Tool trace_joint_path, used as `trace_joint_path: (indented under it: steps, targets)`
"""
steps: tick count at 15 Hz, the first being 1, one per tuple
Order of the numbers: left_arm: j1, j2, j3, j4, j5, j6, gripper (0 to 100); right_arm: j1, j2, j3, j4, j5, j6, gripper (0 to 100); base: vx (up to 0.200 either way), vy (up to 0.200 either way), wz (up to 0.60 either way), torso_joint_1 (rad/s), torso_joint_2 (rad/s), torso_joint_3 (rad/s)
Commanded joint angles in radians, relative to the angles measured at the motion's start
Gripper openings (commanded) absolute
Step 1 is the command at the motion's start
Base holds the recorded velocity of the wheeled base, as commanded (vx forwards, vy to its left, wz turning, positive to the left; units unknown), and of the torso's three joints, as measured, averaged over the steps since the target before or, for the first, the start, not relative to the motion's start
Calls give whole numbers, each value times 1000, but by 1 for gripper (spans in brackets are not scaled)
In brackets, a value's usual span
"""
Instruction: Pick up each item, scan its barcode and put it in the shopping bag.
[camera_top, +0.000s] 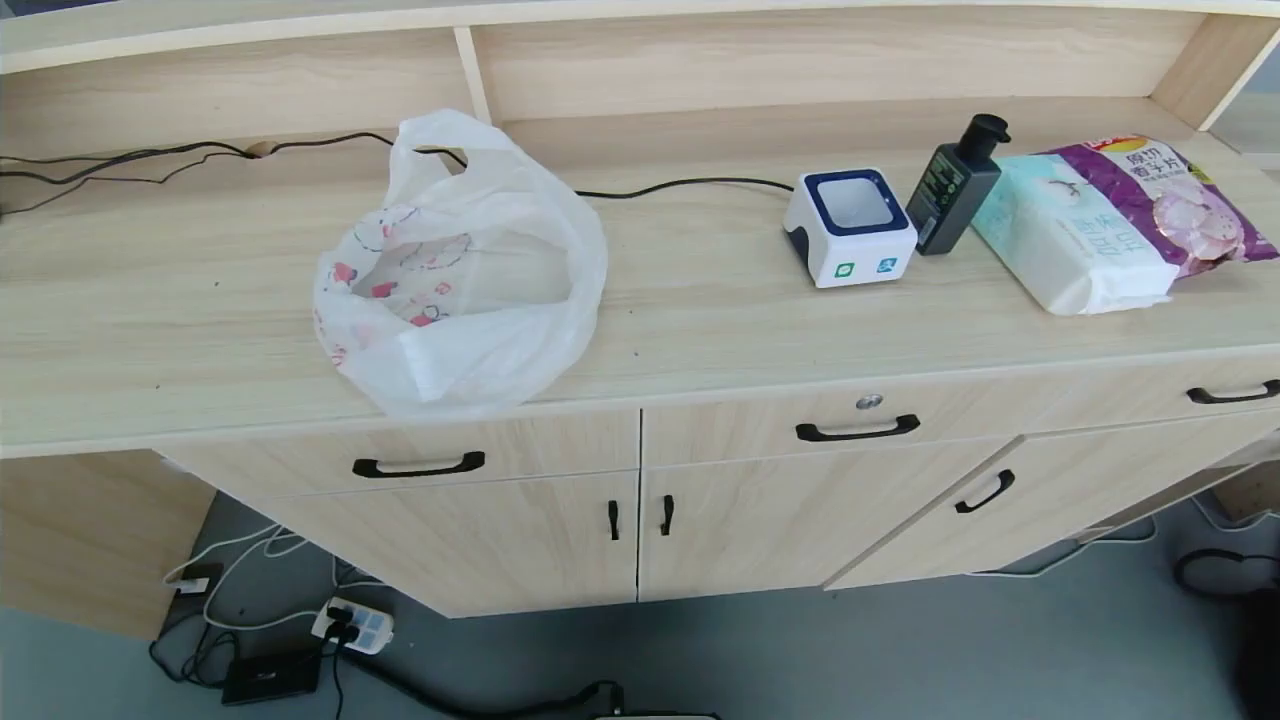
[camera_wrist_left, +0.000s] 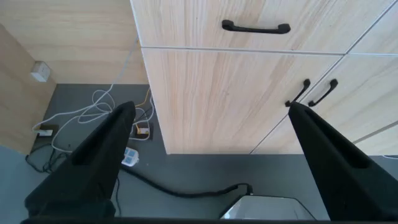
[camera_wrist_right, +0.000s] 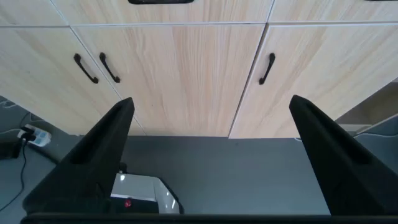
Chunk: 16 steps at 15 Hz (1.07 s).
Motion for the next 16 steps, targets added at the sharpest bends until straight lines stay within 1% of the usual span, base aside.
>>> trace_joint_path:
  steps: [1, 6, 13, 14, 15, 16]
  targets:
    - [0, 0, 0, -1, 0, 0, 100, 0, 2, 0, -1, 0, 0, 100, 200, 0, 0, -2, -2, 2]
    - [0, 0, 0, -1, 0, 1, 100, 0, 2, 0, -1, 0, 0, 100, 200, 0, 0, 4, 2, 0]
    - [0, 0, 0, -1, 0, 3, 100, 0, 0, -11, -18, 3, -3, 100, 0, 0, 0, 0, 0, 0]
    - [0, 0, 0, -1, 0, 3, 100, 0, 17, -57, -22, 14, -2, 100, 0, 0, 0, 0, 0, 0]
    - [0, 0, 0, -1, 0, 3, 100, 0, 212, -236, -16, 29, 15, 100, 0, 0, 0, 0, 0, 0]
    - [0, 0, 0, -1, 0, 3, 100, 0, 348, -336, -42, 31, 72, 100, 0, 0, 0, 0, 0, 0]
